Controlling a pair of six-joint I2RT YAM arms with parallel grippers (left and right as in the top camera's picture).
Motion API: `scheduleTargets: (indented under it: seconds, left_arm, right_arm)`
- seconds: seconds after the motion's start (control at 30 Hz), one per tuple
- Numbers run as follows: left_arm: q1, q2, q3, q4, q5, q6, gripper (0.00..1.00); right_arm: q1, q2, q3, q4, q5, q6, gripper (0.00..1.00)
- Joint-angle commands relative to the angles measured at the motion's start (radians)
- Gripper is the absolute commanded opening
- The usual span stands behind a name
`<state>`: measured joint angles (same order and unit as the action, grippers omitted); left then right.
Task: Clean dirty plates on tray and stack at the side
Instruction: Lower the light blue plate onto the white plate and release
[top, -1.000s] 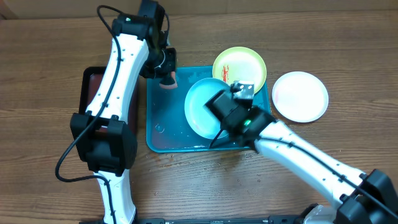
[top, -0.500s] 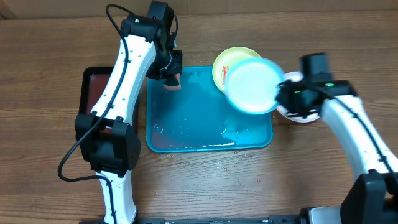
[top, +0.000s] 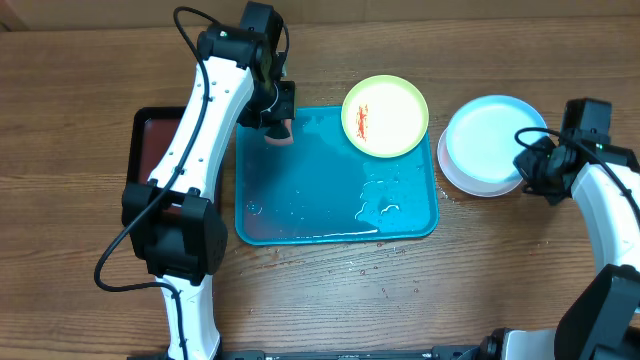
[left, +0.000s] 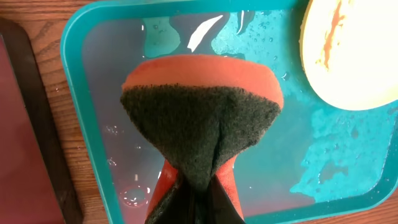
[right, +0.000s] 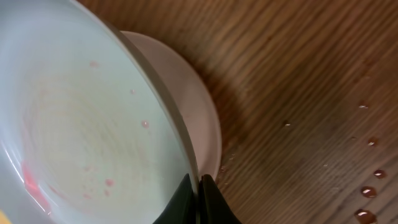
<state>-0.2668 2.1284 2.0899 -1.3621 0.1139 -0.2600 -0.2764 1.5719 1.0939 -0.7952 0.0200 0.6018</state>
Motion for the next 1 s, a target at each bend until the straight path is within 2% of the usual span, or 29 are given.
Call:
scheduleTargets:
  seconds: [0.0,0.3,0.47,0.8,0.83,0.9,0.97]
  left_arm:
    - [-0.009,-0.006,0.015,0.002,-0.014,-0.010,0.04]
    - [-0.009,-0.006,0.011,0.005,-0.014,-0.010,0.04]
    - [-0.009,-0.006,0.011,0.009,-0.013,-0.010,0.04]
    - [-0.009,-0.006,0.011,0.009,-0.013,-0.010,0.04]
    - [-0.009,-0.006,0.011,0.009,-0.013,-0.010,0.04]
    - [-0.009,-0.006,0.011,0.009,-0.013,-0.010,0.04]
    - [-0.009,-0.006,0.011,0.009,-0.013,-0.010,0.04]
  right_arm:
    - [-0.017,-0.005,-0.039,0.038,0.059,-0.004,0.05]
    - [-0.020,-0.004,-0.093,0.130,0.057,-0.004,0.05]
    - [-0.020,0.019,-0.097,0.134,0.049,-0.005,0.09]
    - [0.002,0.085,-0.095,0.148,-0.062,-0.045,0.09]
    - [0.007,0.085,-0.092,0.148,-0.077,-0.063,0.14]
    - [0.020,0.085,-0.077,0.143,-0.116,-0.114,0.34]
    - [0.032,0.084,-0.049,0.122,-0.142,-0.158,0.42]
